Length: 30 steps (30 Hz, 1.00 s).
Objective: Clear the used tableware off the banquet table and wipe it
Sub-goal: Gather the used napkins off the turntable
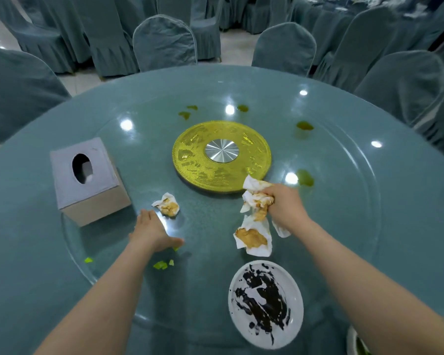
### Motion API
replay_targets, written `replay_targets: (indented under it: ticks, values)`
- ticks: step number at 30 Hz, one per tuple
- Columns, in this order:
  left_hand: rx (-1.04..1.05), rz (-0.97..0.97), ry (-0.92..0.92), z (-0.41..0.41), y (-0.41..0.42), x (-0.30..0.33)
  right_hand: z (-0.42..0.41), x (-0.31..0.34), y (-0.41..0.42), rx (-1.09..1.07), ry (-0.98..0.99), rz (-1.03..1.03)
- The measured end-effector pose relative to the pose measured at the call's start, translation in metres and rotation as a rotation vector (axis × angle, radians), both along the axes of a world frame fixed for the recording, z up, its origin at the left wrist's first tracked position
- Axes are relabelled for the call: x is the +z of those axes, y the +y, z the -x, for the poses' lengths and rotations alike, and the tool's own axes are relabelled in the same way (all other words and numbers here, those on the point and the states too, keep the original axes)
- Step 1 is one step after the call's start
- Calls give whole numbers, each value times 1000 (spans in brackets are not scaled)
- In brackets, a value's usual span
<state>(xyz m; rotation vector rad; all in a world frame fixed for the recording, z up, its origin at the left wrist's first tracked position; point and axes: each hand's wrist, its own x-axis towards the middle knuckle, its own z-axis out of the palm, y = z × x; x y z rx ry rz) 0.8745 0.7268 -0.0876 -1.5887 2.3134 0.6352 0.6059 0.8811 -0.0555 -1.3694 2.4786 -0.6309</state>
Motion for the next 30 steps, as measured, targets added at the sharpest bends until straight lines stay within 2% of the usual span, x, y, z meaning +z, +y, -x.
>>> replay_targets:
  ticks: [6,15,21,27,30]
  values:
    - [-30,-67,74,5,13,7,-7,-3,42,-40,-33,-118]
    - [10,-118,98,8,28,4,-17,-27,56,11,-153,-250]
    - [61,-112,230,-4,52,14,-17,-5,57,31,-136,-218]
    - [104,0,428,-6,121,45,-33,26,82,19,-107,-127]
    - [99,-4,483,-11,154,63,-50,36,102,30,-107,-45]
